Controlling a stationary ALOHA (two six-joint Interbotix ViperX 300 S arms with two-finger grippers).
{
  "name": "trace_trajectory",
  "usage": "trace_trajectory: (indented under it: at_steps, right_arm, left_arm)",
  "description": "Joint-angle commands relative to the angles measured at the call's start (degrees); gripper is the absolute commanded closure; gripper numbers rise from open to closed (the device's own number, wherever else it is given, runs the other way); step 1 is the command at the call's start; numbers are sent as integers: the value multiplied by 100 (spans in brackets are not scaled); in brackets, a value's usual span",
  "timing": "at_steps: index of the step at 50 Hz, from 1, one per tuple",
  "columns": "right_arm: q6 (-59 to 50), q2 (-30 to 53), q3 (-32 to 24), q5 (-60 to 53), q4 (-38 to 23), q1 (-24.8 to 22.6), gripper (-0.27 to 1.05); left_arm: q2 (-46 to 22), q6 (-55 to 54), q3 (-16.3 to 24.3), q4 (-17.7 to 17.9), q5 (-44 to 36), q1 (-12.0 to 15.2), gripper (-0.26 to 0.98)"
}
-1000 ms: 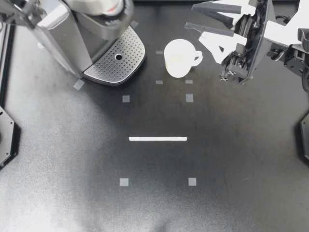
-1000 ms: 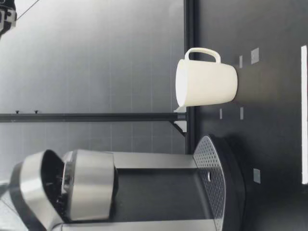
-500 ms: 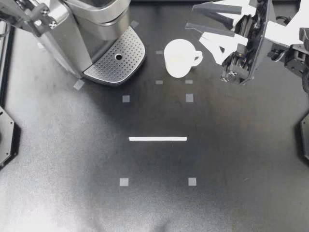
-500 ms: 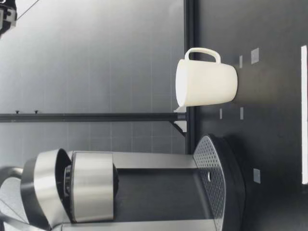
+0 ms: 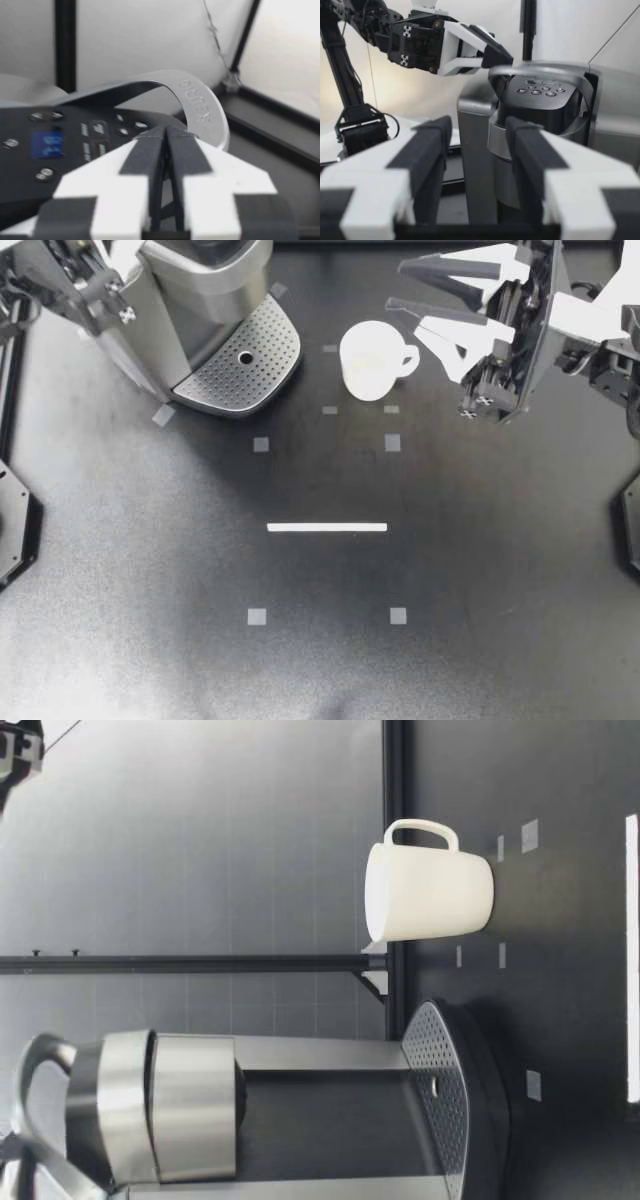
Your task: Place the coffee capsule inside the capsule container, then place the cup onto the center of the cup tray.
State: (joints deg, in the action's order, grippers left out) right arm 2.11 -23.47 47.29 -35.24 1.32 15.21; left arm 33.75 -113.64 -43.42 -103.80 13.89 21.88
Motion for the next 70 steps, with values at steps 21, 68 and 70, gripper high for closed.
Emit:
trace_trajectory:
  at_steps: [21,68,70]
  right_arm:
    - [-18,-123,18,-62,0,-35,27]
    - [791,-483,-1441,6047,-220,149,28]
    - [809,-439,-1556,6398,-272,185,28]
  left_arm:
    - [-686,44,439,-18,-35,-352,61]
    - [-615,3489,1178,1125,2171,-1187,61]
    - [-606,3937,1239,1512,2408,-1336,61]
